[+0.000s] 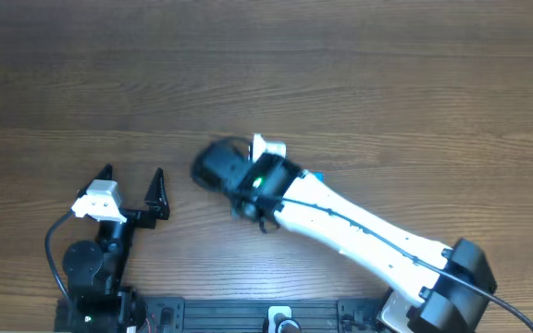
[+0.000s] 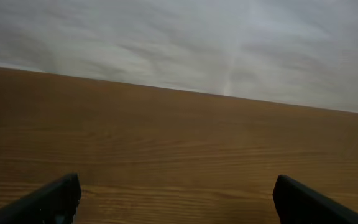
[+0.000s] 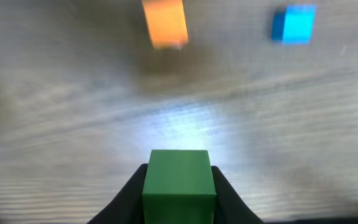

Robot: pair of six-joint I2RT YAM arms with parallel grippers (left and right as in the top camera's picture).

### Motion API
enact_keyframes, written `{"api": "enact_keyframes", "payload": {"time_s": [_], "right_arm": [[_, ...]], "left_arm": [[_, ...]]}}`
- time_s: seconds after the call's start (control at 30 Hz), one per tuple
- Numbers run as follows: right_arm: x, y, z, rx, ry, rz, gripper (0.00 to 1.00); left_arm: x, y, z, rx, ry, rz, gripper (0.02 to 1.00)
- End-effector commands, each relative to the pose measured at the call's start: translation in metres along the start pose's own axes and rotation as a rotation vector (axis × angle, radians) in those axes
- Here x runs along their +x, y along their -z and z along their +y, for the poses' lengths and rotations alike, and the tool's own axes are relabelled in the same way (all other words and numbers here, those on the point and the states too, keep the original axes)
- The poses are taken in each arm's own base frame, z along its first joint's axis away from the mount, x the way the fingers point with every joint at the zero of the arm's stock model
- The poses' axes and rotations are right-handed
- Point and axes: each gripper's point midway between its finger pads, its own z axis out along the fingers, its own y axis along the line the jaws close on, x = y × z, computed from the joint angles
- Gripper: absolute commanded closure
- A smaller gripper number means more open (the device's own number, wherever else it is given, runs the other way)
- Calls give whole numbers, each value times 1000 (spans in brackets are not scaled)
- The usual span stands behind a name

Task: Stack Cubes

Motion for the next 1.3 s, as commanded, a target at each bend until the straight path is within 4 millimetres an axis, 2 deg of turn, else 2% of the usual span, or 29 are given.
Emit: {"api": "enact_keyframes", "payload": {"time_s": [0.03, 0.17, 0.33, 0.47, 0.83, 1.3], "right_arm": [[-42, 7, 2, 21, 19, -37, 842], [-52, -12, 7, 31, 29, 11, 842], [-53, -40, 13, 45, 30, 70, 844], [-57, -54, 13, 40, 32, 97, 844], [-71, -60, 9, 31, 15, 84, 844], [-70, -74, 12, 38, 20, 105, 836]], "left_arm": [[2, 0, 0, 4, -14, 2, 20], [2, 0, 0, 4, -14, 2, 18], [2, 0, 0, 4, -14, 2, 18], [2, 0, 0, 4, -14, 2, 18], [2, 0, 0, 4, -14, 2, 18], [2, 0, 0, 4, -14, 2, 18]]}}
